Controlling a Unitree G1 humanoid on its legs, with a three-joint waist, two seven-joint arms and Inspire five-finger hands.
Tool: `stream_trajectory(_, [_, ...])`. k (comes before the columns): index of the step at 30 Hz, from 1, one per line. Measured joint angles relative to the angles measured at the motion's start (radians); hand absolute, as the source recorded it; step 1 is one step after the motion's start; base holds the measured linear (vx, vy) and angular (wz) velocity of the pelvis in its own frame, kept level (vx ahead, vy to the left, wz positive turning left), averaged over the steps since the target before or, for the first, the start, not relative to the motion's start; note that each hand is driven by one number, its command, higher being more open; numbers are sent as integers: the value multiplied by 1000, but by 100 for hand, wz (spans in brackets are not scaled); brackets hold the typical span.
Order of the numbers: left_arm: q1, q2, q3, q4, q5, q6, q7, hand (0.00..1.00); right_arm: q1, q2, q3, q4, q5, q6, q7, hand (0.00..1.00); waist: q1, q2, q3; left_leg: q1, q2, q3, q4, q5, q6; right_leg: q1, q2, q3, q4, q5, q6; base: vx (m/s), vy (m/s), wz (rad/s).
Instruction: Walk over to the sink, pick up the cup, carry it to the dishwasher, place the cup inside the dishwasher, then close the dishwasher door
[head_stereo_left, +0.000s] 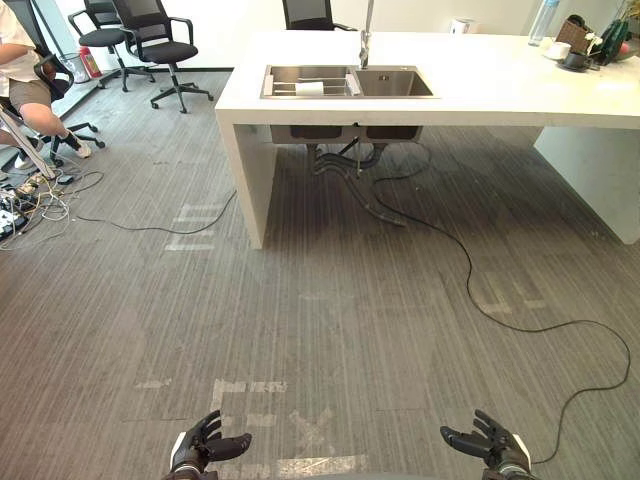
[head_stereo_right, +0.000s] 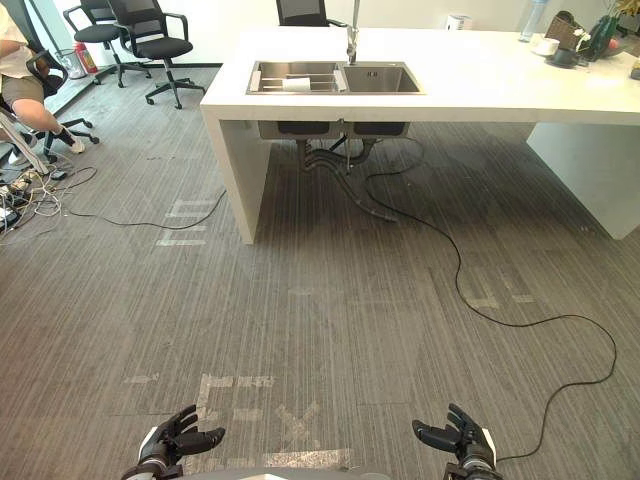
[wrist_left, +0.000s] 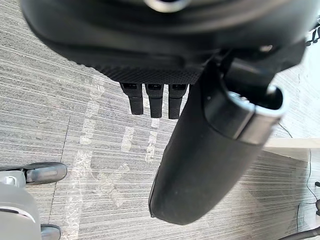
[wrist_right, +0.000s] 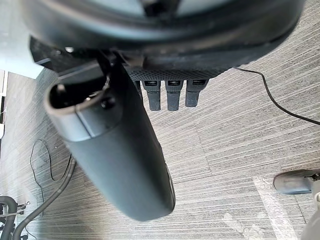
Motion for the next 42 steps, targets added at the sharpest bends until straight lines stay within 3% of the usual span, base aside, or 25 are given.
stream_trajectory(12, [17, -4, -40, -27, -13, 0, 1, 90, -1, 0, 0, -3, 0, 0, -3, 90, 1, -1, -2, -10, -2, 0, -17, -2, 2, -14, -2, -12, 0, -10, 0, 0, -3, 1])
stream_trajectory(15, [18, -13, -41, -67, -27, 0, 1, 90, -6, -2, -1, -8, 0, 0, -10, 90, -1, -2, 0, -45, 3, 43, 13, -22, 10, -53, -14, -21, 49, -47, 6, 40, -8, 14])
stream_trajectory(16, [19, -17, -41, -79, -39, 0, 3, 90, -13, -4, -2, -8, 0, 1, -13, 90, -1, -2, 3, -56, 3, 56, 39, -37, 12, -76, -21, -21, 89, -68, 10, 111, 24, 0])
stream_trajectory(17, [18, -24, -41, -87, -48, 0, 14, 90, -33, -9, -2, -8, 0, 1, -17, 90, 1, -5, 8, -75, -5, 69, 98, -81, 18, -119, -40, -12, 193, -128, 28, 117, 33, -8])
stream_trajectory(19, [19, -28, -42, -87, -49, 0, 19, 90, -52, -12, -2, -8, 1, 1, -19, 90, 2, -4, 13, -88, -9, 84, 145, -119, 24, -151, -57, -12, 276, -168, 54, 82, 43, -20])
stream_trajectory(20, [18, -32, -46, -88, -51, 0, 23, 90, -73, -14, 0, -8, 1, 1, -21, 90, 3, 0, 24, -88, -12, 95, 181, -146, 32, -190, -72, -18, 384, -195, 91, 89, 72, -23])
stream_trajectory(23, [-3, -25, -80, -100, -72, 0, 31, 90, -94, -14, 19, -8, 2, 1, -24, 90, 1, -4, 46, -51, -29, 98, 195, -172, 54, -304, -119, -48, 677, -193, 125, 176, 90, 4])
stream_trajectory(25, [-12, -21, -81, -108, -84, 1, 37, 90, -109, -16, 36, 0, 2, 3, -24, 90, -1, 5, 71, -11, -30, 90, 181, -185, 59, -358, -135, -82, 759, -227, 97, 221, 24, 5])
stream_trajectory(28, [-41, -19, -80, -115, -90, 1, 47, 90, -128, -35, 71, 0, 2, 4, -21, 90, -11, 24, 95, 29, 7, 79, 155, -202, 41, -427, -114, -132, 630, -242, 64, 267, -39, 13])
stream_trajectory(29, [-60, -18, -81, -115, -93, 0, 49, 90, -136, -44, 72, 0, 2, 4, -19, 90, -21, 43, 112, 44, 35, 66, 145, -207, 27, -450, -92, -144, 512, -217, 66, 313, -101, 38])
stream_trajectory(30, [-67, -13, -81, -117, -108, -4, 53, 90, -139, -49, 72, -1, 2, 4, -19, 90, -33, 42, 111, 53, 41, 50, 138, -216, 5, -468, -84, -129, 402, -162, 68, 337, -122, 40])
stream_trajectory(31, [-67, -11, -81, -117, -110, -4, 55, 90, -136, -52, 72, -1, 2, 4, -20, 90, -35, 34, 108, 64, 39, 48, 138, -228, -13, -479, -85, -104, 374, -132, 63, 412, -178, 34])
stream_trajectory(32, [-60, -10, -81, -114, -112, -4, 61, 90, -122, -60, 79, -1, 2, 4, -22, 90, -36, 21, 98, 91, 41, 46, 148, -252, -44, -485, -86, -79, 403, -61, 30, 381, -180, 25])
stream_trajectory(33, [-54, -11, -81, -114, -112, -4, 63, 90, -111, -65, 88, -2, 2, 4, -23, 90, -39, 17, 88, 93, 45, 43, 175, -263, -63, -483, -89, -77, 421, -27, 9, 526, -257, 27])
stream_trajectory(34, [-53, -23, -82, -114, -114, -4, 67, 90, -107, -73, 90, -1, 1, 8, -23, 90, -42, 29, 82, 53, 78, 42, 306, -280, -93, -467, -78, -92, 443, -58, -17, 546, -295, 35])
stream_trajectory(35, [-57, -41, -84, -116, -117, -4, 67, 90, -107, -80, 90, -2, 2, 8, -24, 90, -47, 55, 88, -44, 139, 44, 548, -275, -130, -414, -52, -118, 404, -68, -40, 540, -293, 29])
stream_trajectory(36, [-57, -49, -84, -122, -118, -4, 67, 90, -108, -81, 90, -2, 2, 9, -24, 90, -45, 65, 91, -100, 179, 45, 683, -259, -148, -378, -34, -127, 378, -70, -52, 644, -326, 20])
stream_trajectory(37, [-51, -60, -84, -144, -123, -3, 66, 90, -107, -77, 93, -3, 2, 11, -23, 90, -42, 71, 96, -170, 249, 64, 914, -246, -150, -291, -4, -141, 325, -77, -70, 538, -239, 6])
stream_trajectory(38, [-47, -66, -91, -175, -127, -1, 66, 90, -101, -70, 94, -14, 12, 11, -26, 90, -32, 63, 107, -216, 312, 114, 1070, -244, -125, -193, 15, -144, 265, -85, -84, 629, -270, 3])
stream_trajectory(39, [-48, -71, -106, -204, -128, -1, 67, 90, -93, -69, 93, -34, 23, 8, -34, 90, -26, 53, 114, -257, 339, 154, 1129, -247, -106, -127, 19, -142, 217, -90, -93, 384, -152, 4])
stream_trajectory(41, [-49, -83, -123, -278, -130, -1, 66, 90, -96, -73, 90, -63, 43, -4, -48, 90, -23, 44, 119, -350, 349, 216, 1099, -256, -87, -44, 18, -133, 134, -89, -104, 433, -107, -6])
stream_trajectory(42, [-49, -83, -131, -333, -140, -2, 67, 90, -112, -73, 89, -66, 49, -7, -52, 90, -18, 42, 121, -400, 326, 237, 1002, -261, -79, -3, 12, -121, 99, -90, -106, 429, -25, -20])
